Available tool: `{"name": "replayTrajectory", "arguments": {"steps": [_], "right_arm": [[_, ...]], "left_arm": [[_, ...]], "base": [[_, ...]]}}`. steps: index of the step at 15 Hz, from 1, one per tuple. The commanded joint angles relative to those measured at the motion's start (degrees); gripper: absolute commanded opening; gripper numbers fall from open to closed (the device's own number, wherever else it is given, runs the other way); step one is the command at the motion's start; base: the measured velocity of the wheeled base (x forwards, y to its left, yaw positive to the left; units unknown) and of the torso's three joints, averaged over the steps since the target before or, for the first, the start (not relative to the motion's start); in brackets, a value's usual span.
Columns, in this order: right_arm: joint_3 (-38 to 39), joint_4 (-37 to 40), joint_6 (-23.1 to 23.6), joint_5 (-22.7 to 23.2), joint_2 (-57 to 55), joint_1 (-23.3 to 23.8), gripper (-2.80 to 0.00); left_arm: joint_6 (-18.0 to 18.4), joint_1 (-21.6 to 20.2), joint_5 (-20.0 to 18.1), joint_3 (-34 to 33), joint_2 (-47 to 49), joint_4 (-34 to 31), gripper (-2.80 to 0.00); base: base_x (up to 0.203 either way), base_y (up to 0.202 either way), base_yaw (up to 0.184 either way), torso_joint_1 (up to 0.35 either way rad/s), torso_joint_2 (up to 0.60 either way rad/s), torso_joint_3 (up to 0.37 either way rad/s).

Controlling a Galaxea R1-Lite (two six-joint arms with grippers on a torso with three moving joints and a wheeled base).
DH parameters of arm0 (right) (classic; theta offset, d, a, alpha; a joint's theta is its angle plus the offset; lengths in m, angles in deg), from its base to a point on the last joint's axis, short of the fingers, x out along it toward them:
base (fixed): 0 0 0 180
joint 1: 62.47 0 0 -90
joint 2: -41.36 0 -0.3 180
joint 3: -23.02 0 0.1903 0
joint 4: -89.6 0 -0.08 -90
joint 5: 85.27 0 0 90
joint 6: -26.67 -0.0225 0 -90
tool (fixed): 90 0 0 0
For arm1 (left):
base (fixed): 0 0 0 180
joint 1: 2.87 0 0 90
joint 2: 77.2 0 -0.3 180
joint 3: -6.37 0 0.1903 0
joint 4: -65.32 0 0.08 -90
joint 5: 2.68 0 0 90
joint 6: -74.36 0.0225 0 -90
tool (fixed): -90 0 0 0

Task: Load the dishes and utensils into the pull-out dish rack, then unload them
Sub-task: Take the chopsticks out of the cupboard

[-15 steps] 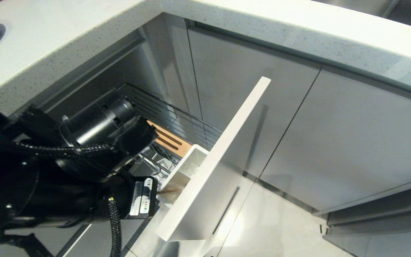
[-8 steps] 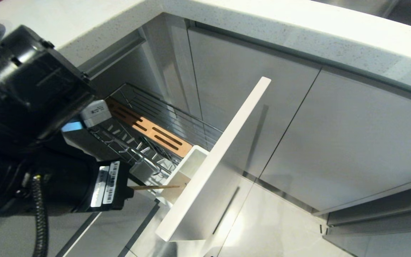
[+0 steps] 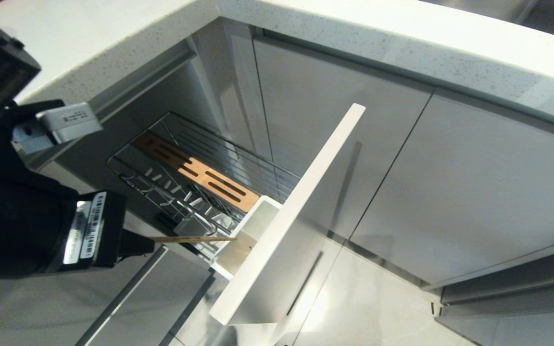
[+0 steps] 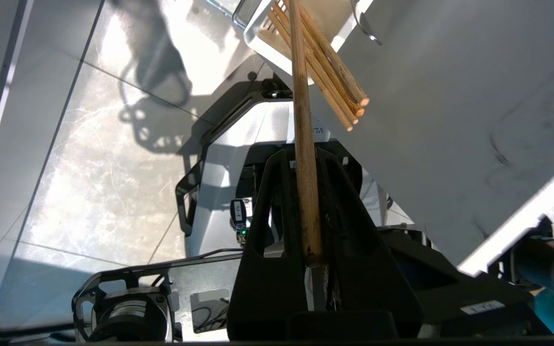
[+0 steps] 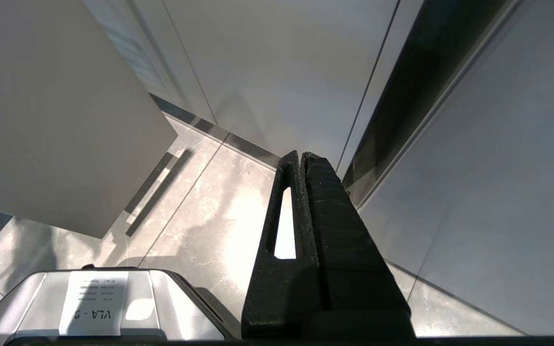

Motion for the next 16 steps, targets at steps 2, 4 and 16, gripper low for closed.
{"name": "replayTrajectory", "arguments": {"steps": [2,4,16], "right_arm": [[0.09,-0.02,0.02,0.00,0.22,-0.07,-2.80],[0.09,-0.02,-0.05,0.00,0.24,-0.08,-2.80],[0.09,-0.02,0.04,0.00,0.17,0.01,-2.80]], "left_arm": [[-0.19,0.27,0.10,2.69,-2.36,-1.93,-2.80],[-0.10,0.68,-0.34,3.76,-3.74,-2.49,-2.80],[6.03,2.46,-0.51,5.39,-15.90,12.44,-2.80]], "base": [[0.000,0.000,0.000,0.000,0.00,0.000],[0.000,0.000,0.000,0.000,0.00,0.000],[0.000,0.000,0.000,0.000,0.00,0.000]]}}
